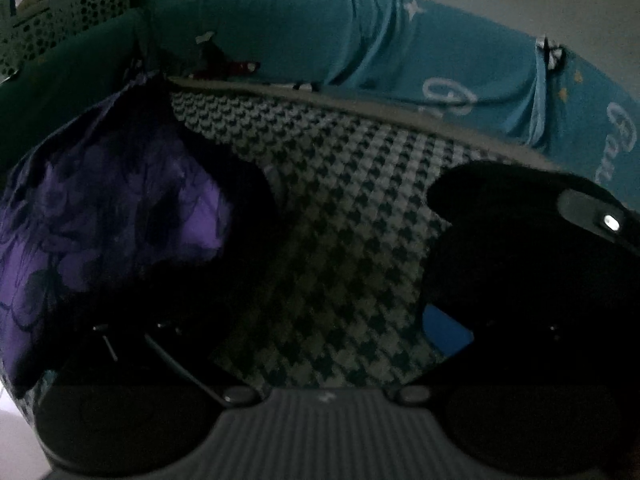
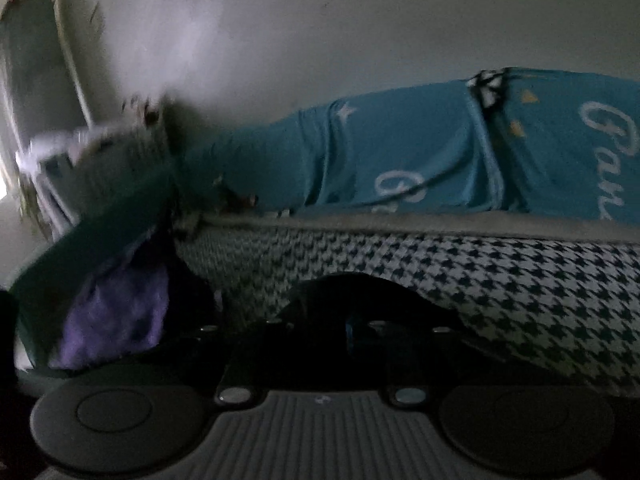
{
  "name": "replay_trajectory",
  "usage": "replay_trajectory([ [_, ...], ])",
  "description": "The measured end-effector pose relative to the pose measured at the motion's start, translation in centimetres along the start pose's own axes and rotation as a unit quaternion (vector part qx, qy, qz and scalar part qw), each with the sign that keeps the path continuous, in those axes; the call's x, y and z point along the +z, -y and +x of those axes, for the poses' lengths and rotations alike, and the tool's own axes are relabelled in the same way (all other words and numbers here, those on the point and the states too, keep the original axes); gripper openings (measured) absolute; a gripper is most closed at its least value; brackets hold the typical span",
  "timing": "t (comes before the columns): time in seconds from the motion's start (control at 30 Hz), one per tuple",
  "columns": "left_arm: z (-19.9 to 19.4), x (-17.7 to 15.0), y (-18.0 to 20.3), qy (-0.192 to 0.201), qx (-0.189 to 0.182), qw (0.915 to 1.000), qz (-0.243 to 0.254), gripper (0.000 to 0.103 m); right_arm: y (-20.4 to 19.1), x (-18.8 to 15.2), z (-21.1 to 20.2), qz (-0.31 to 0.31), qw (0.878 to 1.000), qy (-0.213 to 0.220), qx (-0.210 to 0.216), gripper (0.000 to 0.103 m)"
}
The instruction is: Fold clothes
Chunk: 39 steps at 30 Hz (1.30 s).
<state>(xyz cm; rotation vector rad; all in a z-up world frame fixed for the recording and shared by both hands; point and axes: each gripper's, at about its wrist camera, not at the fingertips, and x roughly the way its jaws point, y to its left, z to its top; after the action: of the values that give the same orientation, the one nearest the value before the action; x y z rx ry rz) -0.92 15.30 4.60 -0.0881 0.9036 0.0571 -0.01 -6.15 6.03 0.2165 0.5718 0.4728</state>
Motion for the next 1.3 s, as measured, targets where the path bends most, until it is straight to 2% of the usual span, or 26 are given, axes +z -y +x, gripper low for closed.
replay_trajectory([
  [0.27, -0.6, 1.2, -0.1, 0.019, -0.028, 0.9990, -0.029, 0.103, 3.9, 1.1, -6.6, 0.039, 0.998, 0.037, -0.024, 0.017],
  [0.43, -0.9, 1.5, 1.7, 0.022, -0.068, 0.9970, -0.030, 0.103, 5.1, -0.2, -10.5, 0.034, 0.998, 0.025, -0.040, 0.017],
  [0.6, -0.6, -0.1, 5.5, 0.005, -0.108, 0.9938, 0.024, 0.103, 5.5, -2.7, -12.9, 0.021, 0.998, -0.024, -0.057, 0.016],
  [0.77, -0.2, -2.1, 9.6, -0.014, -0.143, 0.9860, 0.084, 0.103, 5.4, -4.6, -14.4, -0.004, 0.996, -0.061, -0.069, 0.020],
  [0.93, 0.1, -4.0, 11.5, -0.029, -0.147, 0.9804, 0.127, 0.103, 7.0, -3.8, -16.9, 0.022, 0.997, -0.009, -0.069, 0.033],
  [1.03, 0.1, -4.8, 11.7, -0.029, -0.146, 0.9792, 0.138, 0.103, 7.7, -3.1, -17.4, 0.046, 0.996, 0.024, -0.068, 0.036],
  [1.2, 0.3, -5.2, 11.7, -0.033, -0.145, 0.9786, 0.142, 0.103, 7.8, -2.5, -15.3, 0.057, 0.995, 0.020, -0.074, 0.041],
  [1.3, 0.3, -5.2, 11.7, -0.035, -0.146, 0.9781, 0.144, 0.103, 7.7, -2.3, -13.7, 0.061, 0.996, 0.015, -0.057, 0.041],
])
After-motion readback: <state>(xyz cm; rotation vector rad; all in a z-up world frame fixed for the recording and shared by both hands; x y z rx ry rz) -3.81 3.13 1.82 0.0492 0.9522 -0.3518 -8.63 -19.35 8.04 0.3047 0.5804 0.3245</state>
